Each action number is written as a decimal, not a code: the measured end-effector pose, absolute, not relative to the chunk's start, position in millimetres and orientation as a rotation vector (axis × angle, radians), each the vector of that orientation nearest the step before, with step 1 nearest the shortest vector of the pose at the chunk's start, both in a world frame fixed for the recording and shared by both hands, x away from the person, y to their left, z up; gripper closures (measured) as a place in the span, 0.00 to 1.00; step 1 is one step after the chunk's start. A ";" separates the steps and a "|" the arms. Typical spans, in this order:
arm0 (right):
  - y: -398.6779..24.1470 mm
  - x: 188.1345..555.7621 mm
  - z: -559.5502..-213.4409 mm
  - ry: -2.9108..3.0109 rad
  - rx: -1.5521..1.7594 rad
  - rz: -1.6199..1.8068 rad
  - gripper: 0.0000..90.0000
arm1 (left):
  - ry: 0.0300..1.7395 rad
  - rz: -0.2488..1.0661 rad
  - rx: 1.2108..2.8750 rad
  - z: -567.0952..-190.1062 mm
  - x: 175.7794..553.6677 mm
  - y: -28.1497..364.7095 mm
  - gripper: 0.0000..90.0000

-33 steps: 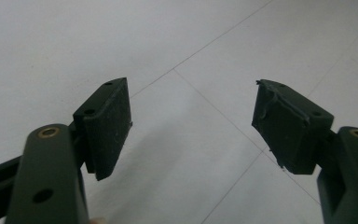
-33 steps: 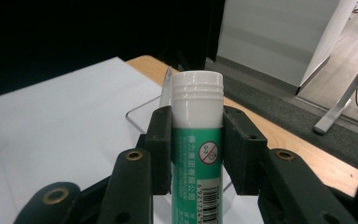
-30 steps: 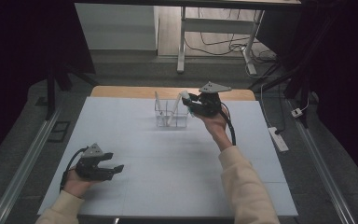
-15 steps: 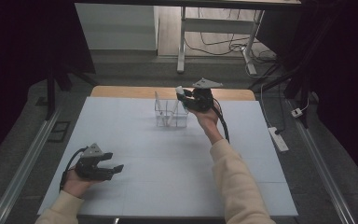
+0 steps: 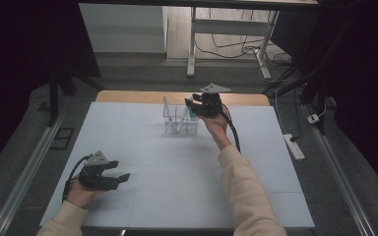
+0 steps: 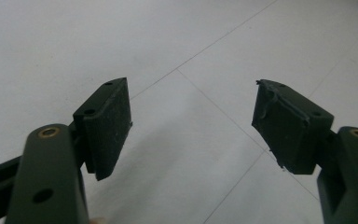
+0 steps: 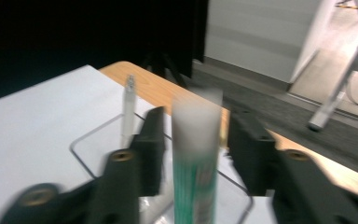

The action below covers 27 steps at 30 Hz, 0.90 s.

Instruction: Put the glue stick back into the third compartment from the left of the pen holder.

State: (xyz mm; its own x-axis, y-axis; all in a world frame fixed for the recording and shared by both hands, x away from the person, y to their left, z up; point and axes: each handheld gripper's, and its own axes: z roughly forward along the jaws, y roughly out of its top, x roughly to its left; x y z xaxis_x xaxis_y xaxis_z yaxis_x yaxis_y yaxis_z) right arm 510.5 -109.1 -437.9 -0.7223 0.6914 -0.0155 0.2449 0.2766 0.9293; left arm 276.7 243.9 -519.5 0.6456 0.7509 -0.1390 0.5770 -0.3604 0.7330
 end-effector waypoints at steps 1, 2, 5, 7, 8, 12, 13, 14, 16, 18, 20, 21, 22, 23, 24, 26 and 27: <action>-110.1 509.8 -437.5 2.129 0.851 1.425 0.54 | 1.031 0.280 2.074 -519.5 276.6 244.0 0.31; -111.2 509.0 -437.0 2.127 0.855 1.430 0.52 | 1.031 0.281 2.076 -519.5 276.6 244.2 0.31; -115.0 504.4 -433.9 2.140 0.848 1.417 0.49 | 1.030 0.283 2.077 -519.6 276.4 244.0 0.31; -119.3 500.2 -432.4 2.148 0.835 1.421 0.49 | 1.030 0.283 2.076 -519.6 276.3 243.5 0.31; -120.9 498.7 -432.0 2.154 0.836 1.414 0.49 | 1.030 0.284 2.077 -519.6 276.2 243.3 0.31; -131.9 489.2 -434.8 2.192 0.827 1.420 0.49 | 1.032 0.284 2.076 -519.4 275.7 244.1 0.31; -134.8 486.2 -436.0 2.201 0.826 1.417 0.49 | 1.033 0.286 2.076 -519.3 275.8 244.7 0.31; -137.2 483.9 -436.9 2.207 0.823 1.415 0.49 | 1.039 0.286 2.072 -519.3 275.8 244.9 0.31; -143.8 477.5 -438.9 2.223 0.818 1.415 0.49 | 1.038 0.288 2.072 -519.3 275.7 244.9 0.31; -150.0 471.3 -440.3 2.234 0.807 1.408 0.49 | 1.036 0.290 2.078 -519.4 275.8 244.2 0.31; -156.1 465.4 -441.3 2.244 0.805 1.405 0.49 | 1.034 0.289 2.079 -519.5 275.6 243.3 0.31; -158.9 462.7 -441.9 2.249 0.804 1.402 0.49 | 1.034 0.290 2.080 -519.5 275.6 242.9 0.31; -161.6 459.9 -442.6 2.254 0.801 1.399 0.49 | 1.033 0.291 2.082 -519.5 275.7 242.6 0.31; -164.2 457.1 -443.1 2.260 0.797 1.397 0.49 | 1.034 0.290 2.082 -519.6 275.6 242.2 0.31; -167.0 454.3 -443.4 2.264 0.796 1.392 0.49 | 1.034 0.290 2.083 -519.7 275.7 242.1 0.31; -173.1 448.2 -444.0 2.271 0.787 1.379 0.49 | 1.034 0.289 2.084 -519.9 275.8 242.2 0.31; -176.3 445.3 -444.6 2.274 0.786 1.379 0.49 | 1.036 0.289 2.082 -519.9 275.8 242.2 0.31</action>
